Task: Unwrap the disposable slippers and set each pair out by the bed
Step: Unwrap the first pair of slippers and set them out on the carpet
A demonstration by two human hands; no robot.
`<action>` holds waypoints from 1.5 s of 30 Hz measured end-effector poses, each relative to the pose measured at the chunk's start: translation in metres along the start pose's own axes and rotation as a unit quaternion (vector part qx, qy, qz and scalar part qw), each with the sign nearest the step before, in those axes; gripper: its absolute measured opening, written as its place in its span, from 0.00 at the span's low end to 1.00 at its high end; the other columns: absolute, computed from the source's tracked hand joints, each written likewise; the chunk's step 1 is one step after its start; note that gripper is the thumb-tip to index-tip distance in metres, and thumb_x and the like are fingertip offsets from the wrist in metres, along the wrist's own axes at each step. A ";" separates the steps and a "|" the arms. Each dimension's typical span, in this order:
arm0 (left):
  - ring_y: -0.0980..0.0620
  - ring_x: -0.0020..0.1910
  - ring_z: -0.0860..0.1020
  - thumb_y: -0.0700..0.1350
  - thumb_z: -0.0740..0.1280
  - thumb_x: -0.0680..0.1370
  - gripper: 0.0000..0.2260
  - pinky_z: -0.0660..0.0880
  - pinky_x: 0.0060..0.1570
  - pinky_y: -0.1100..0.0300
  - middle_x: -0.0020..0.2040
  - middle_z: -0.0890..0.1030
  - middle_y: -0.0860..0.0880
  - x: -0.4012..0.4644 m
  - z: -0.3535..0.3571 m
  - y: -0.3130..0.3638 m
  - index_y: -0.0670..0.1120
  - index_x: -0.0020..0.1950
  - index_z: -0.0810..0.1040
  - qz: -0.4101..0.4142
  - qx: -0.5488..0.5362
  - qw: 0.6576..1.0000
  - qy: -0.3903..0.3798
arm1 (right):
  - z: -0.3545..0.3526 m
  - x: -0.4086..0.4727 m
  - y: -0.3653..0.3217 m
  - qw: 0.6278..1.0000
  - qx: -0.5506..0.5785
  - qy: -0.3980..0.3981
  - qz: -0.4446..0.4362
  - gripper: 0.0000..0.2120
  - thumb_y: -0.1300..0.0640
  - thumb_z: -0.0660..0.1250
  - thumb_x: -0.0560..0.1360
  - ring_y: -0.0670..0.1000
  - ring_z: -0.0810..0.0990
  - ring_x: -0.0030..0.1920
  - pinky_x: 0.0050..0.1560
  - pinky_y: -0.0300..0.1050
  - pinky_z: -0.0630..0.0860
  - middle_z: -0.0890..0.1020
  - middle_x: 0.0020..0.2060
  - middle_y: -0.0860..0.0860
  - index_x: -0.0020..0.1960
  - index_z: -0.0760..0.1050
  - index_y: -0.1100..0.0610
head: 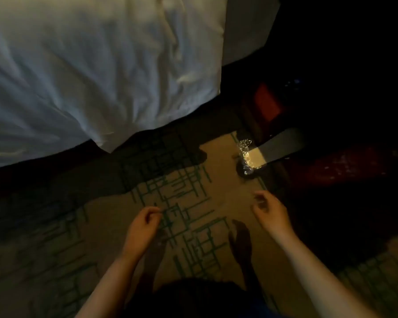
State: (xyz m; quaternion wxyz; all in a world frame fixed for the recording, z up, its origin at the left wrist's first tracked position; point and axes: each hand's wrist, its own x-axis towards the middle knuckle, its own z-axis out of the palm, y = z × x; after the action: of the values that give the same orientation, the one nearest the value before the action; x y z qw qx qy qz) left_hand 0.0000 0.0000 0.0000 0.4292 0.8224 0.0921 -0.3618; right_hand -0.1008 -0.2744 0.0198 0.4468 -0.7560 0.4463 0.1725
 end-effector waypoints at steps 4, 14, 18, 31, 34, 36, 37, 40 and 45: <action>0.45 0.57 0.75 0.43 0.65 0.75 0.15 0.67 0.57 0.61 0.58 0.77 0.40 0.078 0.050 -0.039 0.41 0.61 0.74 0.147 0.152 0.977 0.042 | 0.043 0.066 0.035 0.971 -0.124 0.138 -0.150 0.25 0.57 0.68 0.72 0.53 0.68 0.67 0.62 0.48 0.71 0.71 0.66 0.52 0.68 0.67 0.52; 0.48 0.76 0.40 0.57 0.55 0.74 0.30 0.52 0.70 0.36 0.77 0.42 0.50 0.175 0.132 -0.150 0.59 0.74 0.47 0.155 0.441 0.884 0.026 | 0.083 0.201 0.074 0.826 -0.429 0.276 -0.240 0.46 0.54 0.76 0.64 0.58 0.50 0.76 0.70 0.62 0.48 0.57 0.75 0.59 0.75 0.54 0.52; 0.49 0.67 0.60 0.59 0.57 0.61 0.32 0.76 0.45 0.37 0.69 0.73 0.47 0.161 0.122 -0.169 0.58 0.66 0.68 0.114 0.473 0.874 0.012 | 0.066 0.215 0.076 0.815 -0.483 0.242 -0.210 0.46 0.59 0.77 0.63 0.59 0.56 0.75 0.70 0.64 0.58 0.60 0.75 0.59 0.75 0.56 0.55; 0.47 0.76 0.48 0.58 0.57 0.72 0.30 0.55 0.72 0.42 0.78 0.50 0.48 0.152 0.139 -0.132 0.54 0.73 0.58 0.072 0.311 0.947 0.029 | 0.074 0.202 0.088 0.772 -0.340 0.315 -0.435 0.22 0.62 0.72 0.67 0.57 0.79 0.59 0.58 0.50 0.76 0.82 0.57 0.58 0.60 0.77 0.60; 0.49 0.66 0.70 0.61 0.59 0.70 0.28 0.65 0.67 0.55 0.68 0.72 0.43 0.151 0.152 -0.104 0.46 0.64 0.73 0.089 0.090 0.992 0.014 | 0.094 0.190 0.088 0.757 -0.295 0.319 -0.487 0.16 0.61 0.67 0.71 0.56 0.80 0.58 0.57 0.48 0.77 0.83 0.55 0.57 0.58 0.78 0.61; 0.52 0.56 0.75 0.51 0.61 0.77 0.13 0.72 0.59 0.62 0.58 0.79 0.45 0.145 0.160 -0.071 0.47 0.58 0.75 0.012 -0.150 0.986 -0.065 | 0.106 0.181 0.090 0.752 -0.274 0.310 -0.513 0.15 0.61 0.65 0.72 0.56 0.80 0.58 0.57 0.48 0.78 0.83 0.55 0.56 0.58 0.79 0.60; 0.53 0.52 0.77 0.49 0.59 0.78 0.11 0.74 0.54 0.63 0.53 0.80 0.47 0.143 0.162 -0.054 0.47 0.56 0.75 -0.024 -0.259 0.959 -0.111 | 0.111 0.177 0.091 0.747 -0.270 0.303 -0.526 0.14 0.61 0.64 0.72 0.56 0.80 0.58 0.58 0.48 0.77 0.83 0.54 0.56 0.57 0.79 0.60; 0.55 0.46 0.79 0.46 0.60 0.78 0.07 0.73 0.53 0.60 0.43 0.83 0.51 0.149 0.165 -0.021 0.47 0.49 0.77 -0.039 -0.384 0.907 -0.172 | 0.124 0.166 0.094 0.738 -0.275 0.274 -0.552 0.14 0.60 0.62 0.73 0.55 0.81 0.57 0.57 0.46 0.77 0.84 0.54 0.55 0.56 0.80 0.60; 0.55 0.41 0.76 0.39 0.64 0.76 0.02 0.76 0.45 0.60 0.40 0.77 0.47 0.158 0.170 -0.022 0.45 0.45 0.76 -0.093 -0.371 0.909 -0.165 | 0.135 0.158 0.106 0.747 -0.260 0.216 -0.573 0.15 0.59 0.65 0.73 0.53 0.81 0.58 0.55 0.43 0.77 0.84 0.55 0.54 0.58 0.80 0.59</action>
State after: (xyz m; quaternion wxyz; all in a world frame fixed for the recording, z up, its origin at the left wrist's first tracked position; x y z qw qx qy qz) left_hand 0.0161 -0.1426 -0.1839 0.6772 0.5202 0.2237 -0.4698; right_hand -0.0844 -0.2663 -0.2133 0.1393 -0.9736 -0.0483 -0.1743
